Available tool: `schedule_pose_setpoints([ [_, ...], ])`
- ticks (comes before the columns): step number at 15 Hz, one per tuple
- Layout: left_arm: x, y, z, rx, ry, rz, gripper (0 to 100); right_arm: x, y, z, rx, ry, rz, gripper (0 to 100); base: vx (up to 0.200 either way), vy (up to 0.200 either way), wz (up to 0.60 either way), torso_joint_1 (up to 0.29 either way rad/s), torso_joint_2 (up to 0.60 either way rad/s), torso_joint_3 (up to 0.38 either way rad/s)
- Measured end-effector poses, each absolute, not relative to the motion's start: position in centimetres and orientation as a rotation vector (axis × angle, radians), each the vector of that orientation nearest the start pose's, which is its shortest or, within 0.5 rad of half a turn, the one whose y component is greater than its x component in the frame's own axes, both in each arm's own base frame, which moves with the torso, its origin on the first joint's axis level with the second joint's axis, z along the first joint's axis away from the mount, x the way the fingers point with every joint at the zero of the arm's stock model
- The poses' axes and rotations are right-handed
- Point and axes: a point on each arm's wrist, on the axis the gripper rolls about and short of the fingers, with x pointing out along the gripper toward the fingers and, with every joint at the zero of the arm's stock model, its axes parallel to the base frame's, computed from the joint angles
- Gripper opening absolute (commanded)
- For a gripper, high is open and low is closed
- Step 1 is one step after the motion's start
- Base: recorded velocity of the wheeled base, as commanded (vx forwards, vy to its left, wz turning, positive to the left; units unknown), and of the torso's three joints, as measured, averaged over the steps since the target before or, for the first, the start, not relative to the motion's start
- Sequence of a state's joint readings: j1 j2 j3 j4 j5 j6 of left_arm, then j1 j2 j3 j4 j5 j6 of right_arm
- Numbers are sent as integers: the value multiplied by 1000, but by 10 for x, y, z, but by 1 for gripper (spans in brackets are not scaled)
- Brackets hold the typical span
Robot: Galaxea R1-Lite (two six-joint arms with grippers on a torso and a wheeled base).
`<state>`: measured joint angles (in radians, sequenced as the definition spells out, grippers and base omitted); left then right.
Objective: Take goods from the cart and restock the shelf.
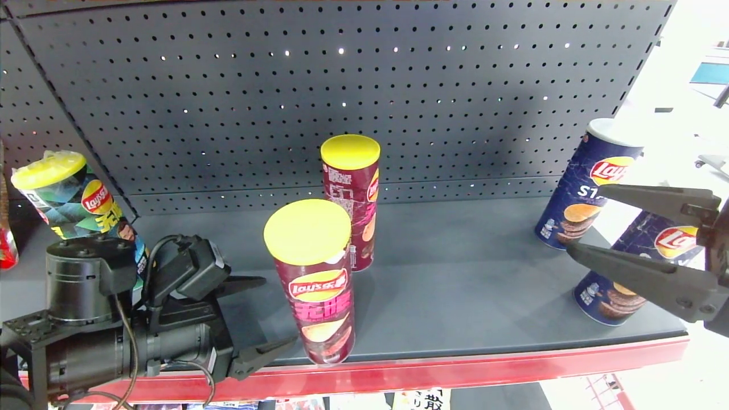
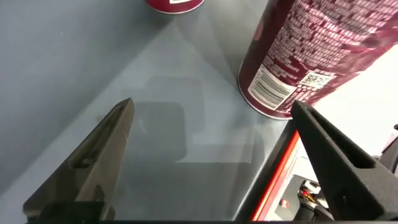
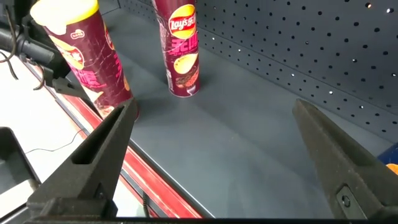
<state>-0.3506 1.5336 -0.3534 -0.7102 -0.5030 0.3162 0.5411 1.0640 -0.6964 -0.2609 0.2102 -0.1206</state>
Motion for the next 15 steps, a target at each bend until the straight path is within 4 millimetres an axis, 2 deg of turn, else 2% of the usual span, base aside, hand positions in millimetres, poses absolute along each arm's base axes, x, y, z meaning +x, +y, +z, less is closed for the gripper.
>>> schedule_pose_setpoints([
  [8, 213, -90, 122, 289, 326, -911, 100, 123, 79, 260, -132, 60, 757, 100, 0, 0, 0, 0, 0, 0],
  [15, 212, -93, 122, 288, 328, -932, 100, 125, 80, 262, -132, 56, 757, 100, 0, 0, 0, 0, 0, 0],
])
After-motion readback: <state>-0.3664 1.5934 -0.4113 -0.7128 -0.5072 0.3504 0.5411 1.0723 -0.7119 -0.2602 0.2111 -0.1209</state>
